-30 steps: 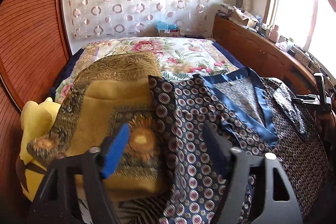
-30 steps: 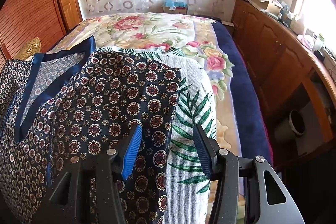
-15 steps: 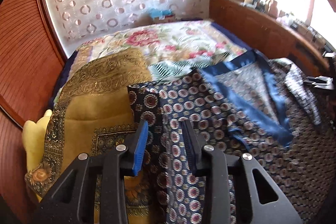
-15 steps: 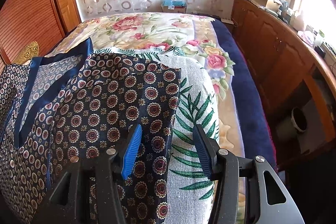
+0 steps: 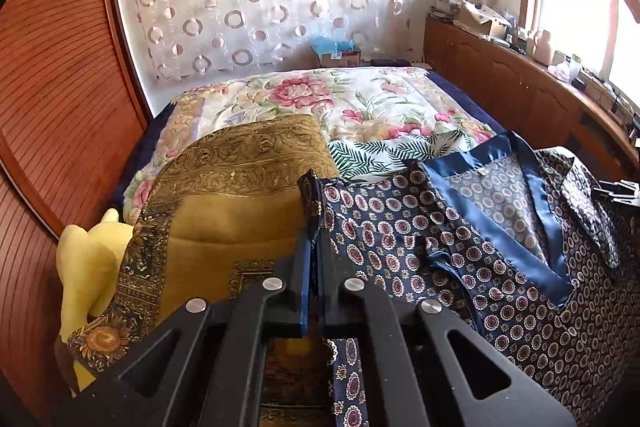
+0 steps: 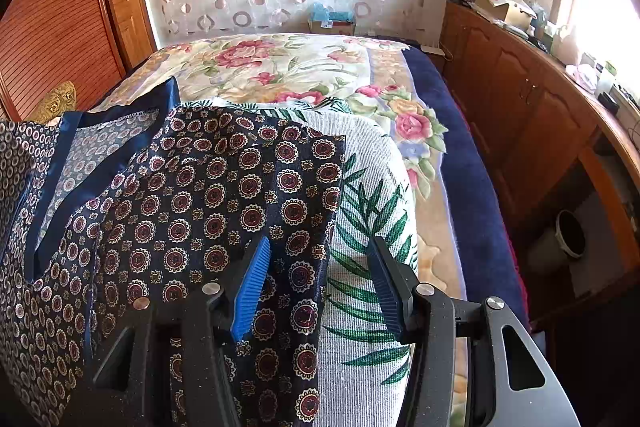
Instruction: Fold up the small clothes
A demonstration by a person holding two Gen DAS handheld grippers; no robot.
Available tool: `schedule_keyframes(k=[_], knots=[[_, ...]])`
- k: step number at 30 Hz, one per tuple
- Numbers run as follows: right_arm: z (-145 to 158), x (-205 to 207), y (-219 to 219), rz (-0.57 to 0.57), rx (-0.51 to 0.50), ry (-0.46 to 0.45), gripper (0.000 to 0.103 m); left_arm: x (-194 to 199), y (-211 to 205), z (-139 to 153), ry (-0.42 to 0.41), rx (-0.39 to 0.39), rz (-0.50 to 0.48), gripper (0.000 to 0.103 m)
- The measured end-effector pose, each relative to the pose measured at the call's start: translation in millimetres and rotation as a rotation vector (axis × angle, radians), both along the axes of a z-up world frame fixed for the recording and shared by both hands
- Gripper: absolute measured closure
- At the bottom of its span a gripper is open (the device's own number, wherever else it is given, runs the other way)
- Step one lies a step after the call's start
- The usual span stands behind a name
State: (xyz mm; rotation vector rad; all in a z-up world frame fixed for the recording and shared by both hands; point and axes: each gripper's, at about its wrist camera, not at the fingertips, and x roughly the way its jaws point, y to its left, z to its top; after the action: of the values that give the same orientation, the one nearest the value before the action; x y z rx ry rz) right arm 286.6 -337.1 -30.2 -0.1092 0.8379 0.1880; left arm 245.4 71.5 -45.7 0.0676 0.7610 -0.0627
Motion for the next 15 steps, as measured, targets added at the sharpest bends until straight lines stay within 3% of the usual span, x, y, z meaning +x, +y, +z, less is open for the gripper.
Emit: schedule_keyframes(k=[15], knots=[[6.5,31.3,4.2,0.003,-0.028,0.053,0.053,-19.7,-11.8,9.8,-0.047,-0.052,-0.06,0.1]])
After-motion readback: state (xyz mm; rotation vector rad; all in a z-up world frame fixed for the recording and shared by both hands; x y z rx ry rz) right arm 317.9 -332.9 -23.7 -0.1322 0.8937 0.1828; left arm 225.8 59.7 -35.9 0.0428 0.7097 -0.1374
